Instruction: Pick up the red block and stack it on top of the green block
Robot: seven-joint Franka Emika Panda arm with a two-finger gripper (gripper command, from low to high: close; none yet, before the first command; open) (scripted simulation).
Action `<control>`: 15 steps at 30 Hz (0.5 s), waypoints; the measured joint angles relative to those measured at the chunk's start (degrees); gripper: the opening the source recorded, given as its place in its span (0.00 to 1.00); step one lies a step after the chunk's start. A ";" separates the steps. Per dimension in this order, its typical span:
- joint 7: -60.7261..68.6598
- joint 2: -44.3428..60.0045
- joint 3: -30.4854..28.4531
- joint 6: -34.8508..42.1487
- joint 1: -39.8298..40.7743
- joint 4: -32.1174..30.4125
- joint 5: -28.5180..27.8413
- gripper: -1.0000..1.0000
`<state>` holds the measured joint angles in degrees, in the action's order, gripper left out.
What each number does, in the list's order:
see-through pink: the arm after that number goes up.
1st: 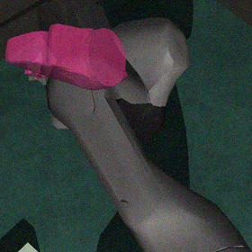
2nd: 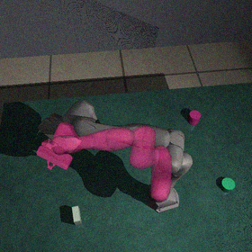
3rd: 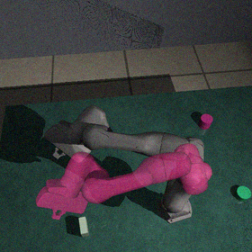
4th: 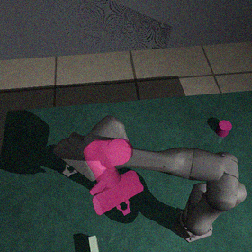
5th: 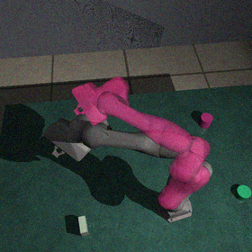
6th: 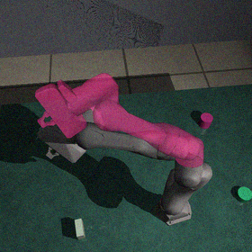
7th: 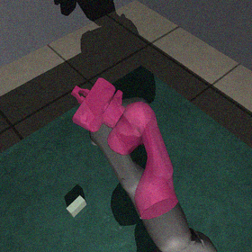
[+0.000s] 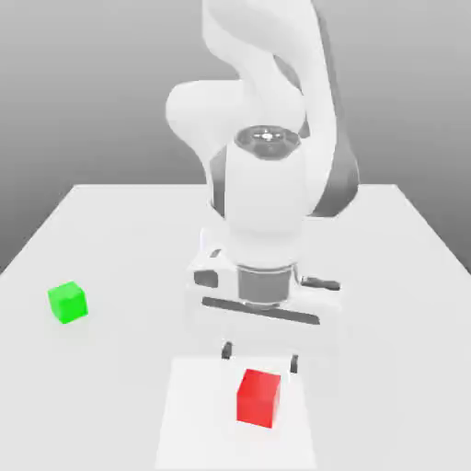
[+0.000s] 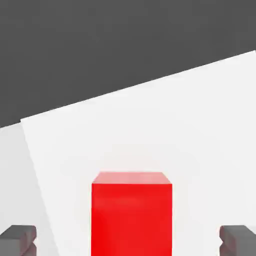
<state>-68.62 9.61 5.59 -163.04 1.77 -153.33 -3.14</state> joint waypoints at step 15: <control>0.77 -2.62 -0.23 2.21 -0.51 -0.49 1.16 0.00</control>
<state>-67.85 6.98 5.35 -160.83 1.26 -153.83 -1.98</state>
